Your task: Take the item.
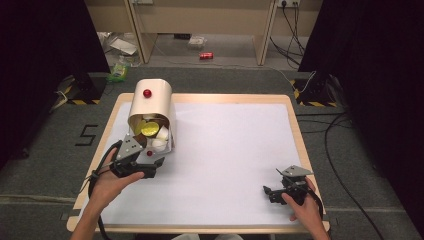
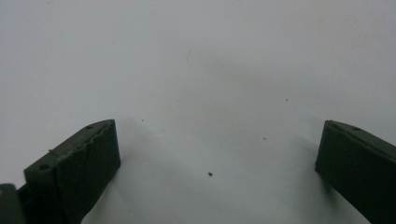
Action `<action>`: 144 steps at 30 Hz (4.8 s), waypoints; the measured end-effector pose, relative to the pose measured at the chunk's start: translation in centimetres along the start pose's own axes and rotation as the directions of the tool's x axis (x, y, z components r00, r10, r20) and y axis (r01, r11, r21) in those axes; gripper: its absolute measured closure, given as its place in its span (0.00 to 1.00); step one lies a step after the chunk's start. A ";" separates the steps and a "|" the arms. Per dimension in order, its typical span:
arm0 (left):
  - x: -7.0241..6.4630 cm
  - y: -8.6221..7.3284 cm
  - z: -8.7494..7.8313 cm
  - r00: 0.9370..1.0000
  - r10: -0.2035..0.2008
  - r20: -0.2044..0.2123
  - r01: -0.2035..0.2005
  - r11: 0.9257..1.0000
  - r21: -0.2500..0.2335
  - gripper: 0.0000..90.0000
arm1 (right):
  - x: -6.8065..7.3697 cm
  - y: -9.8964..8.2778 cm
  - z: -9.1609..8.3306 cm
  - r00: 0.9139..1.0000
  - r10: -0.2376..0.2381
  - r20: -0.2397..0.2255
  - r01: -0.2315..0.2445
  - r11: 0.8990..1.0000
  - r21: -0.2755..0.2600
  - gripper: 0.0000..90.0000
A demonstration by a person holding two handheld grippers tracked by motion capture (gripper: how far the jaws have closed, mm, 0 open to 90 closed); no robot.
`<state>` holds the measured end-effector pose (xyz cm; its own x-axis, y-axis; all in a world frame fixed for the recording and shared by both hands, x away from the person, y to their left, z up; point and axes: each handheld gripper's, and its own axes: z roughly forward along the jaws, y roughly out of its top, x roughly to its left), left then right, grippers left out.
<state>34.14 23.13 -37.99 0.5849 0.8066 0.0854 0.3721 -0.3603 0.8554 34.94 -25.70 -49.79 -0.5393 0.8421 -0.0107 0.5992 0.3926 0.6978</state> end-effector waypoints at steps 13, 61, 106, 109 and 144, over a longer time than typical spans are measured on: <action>-0.1 -0.4 -0.4 1.000 -0.008 0.026 0.008 1.000 0.007 0.18 | 0.0 0.0 0.0 1.000 0.002 0.000 -0.002 1.000 -0.001 0.00; 4.3 3.2 2.3 0.991 -0.097 -0.093 0.100 0.995 0.029 0.33 | 0.0 0.0 0.0 1.000 0.000 -0.001 0.000 1.000 -0.001 0.00; 4.7 4.5 2.5 0.995 -0.090 -0.050 0.092 0.995 0.049 0.42 | 0.0 0.0 0.0 1.000 0.000 0.000 0.000 1.000 0.000 0.00; 4.6 4.7 2.0 0.996 -0.083 -0.045 0.085 0.995 0.048 0.42 | 0.0 0.0 0.0 1.000 0.000 0.000 0.000 1.000 0.000 0.00; 10.2 2.0 -5.0 0.974 -0.166 -0.153 0.165 0.986 -0.019 0.42 | 0.0 0.0 0.0 1.000 0.000 0.000 0.000 1.000 -0.001 0.00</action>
<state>37.21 32.97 -32.85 0.3981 0.9171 0.0194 0.4499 -0.2137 0.8671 34.95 -25.70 -49.79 -0.5395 0.8419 -0.0105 0.5988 0.3924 0.6982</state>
